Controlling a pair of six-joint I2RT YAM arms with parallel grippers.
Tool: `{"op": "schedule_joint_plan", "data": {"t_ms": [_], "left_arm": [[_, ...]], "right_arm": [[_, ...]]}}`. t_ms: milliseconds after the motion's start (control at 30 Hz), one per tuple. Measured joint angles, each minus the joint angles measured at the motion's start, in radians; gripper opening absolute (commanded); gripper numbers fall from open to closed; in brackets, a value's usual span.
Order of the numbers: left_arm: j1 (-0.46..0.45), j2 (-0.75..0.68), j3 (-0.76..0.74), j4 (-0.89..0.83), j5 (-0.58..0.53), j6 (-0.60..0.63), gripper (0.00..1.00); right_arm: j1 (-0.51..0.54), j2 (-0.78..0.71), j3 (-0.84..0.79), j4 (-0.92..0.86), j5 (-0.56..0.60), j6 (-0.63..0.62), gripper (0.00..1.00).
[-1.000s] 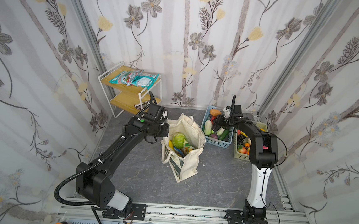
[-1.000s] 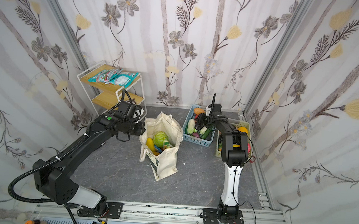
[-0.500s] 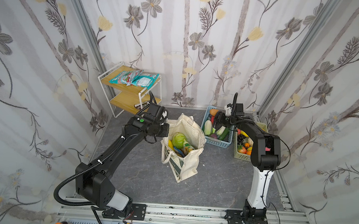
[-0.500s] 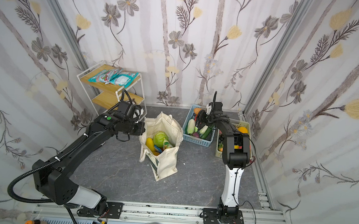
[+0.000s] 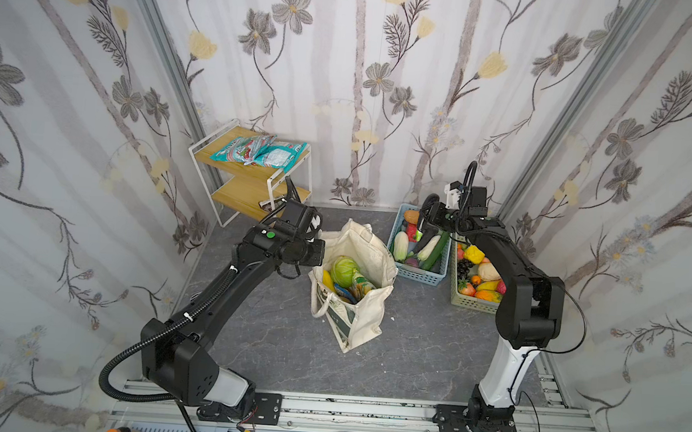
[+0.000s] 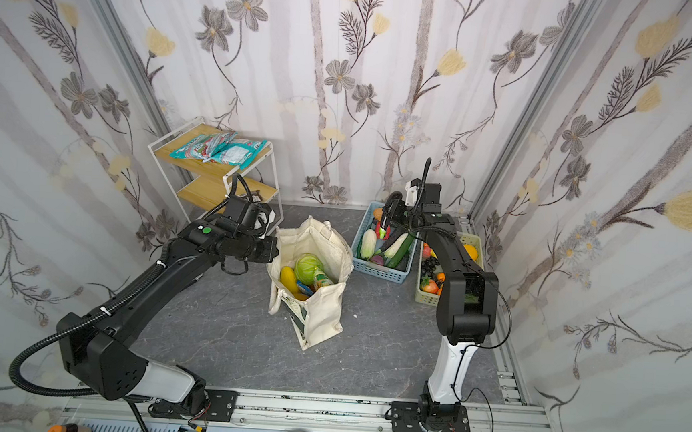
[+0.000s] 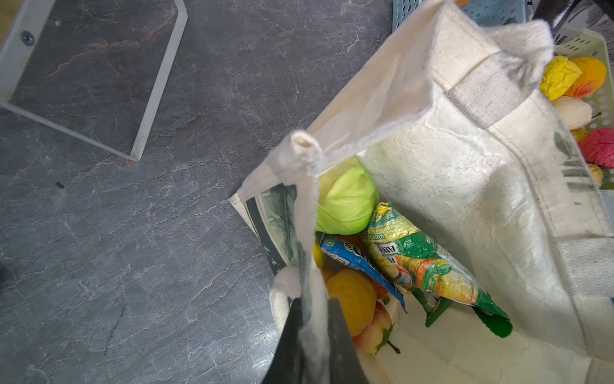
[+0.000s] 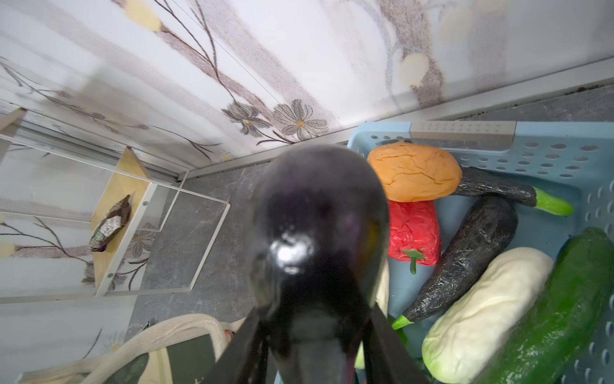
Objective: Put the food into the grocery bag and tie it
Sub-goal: 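Lift the eggplant with the right gripper and carry it over the tote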
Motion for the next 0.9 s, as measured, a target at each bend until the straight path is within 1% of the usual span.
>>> {"op": "schedule_joint_plan", "data": {"t_ms": [367,567,900], "left_arm": [[0.000,-0.027,-0.023,0.006,0.007,-0.004,0.00],[0.000,-0.040,-0.031,0.005,0.008,-0.008,0.00],[0.000,-0.041,-0.031,0.006,0.015,-0.011,0.00]], "right_arm": [[0.069,-0.174,-0.058,0.006,-0.014,0.000,0.44],[0.125,-0.258,-0.112,0.015,-0.055,0.000,0.44],[0.223,-0.370,-0.209,0.061,-0.080,0.012,0.44]]}}
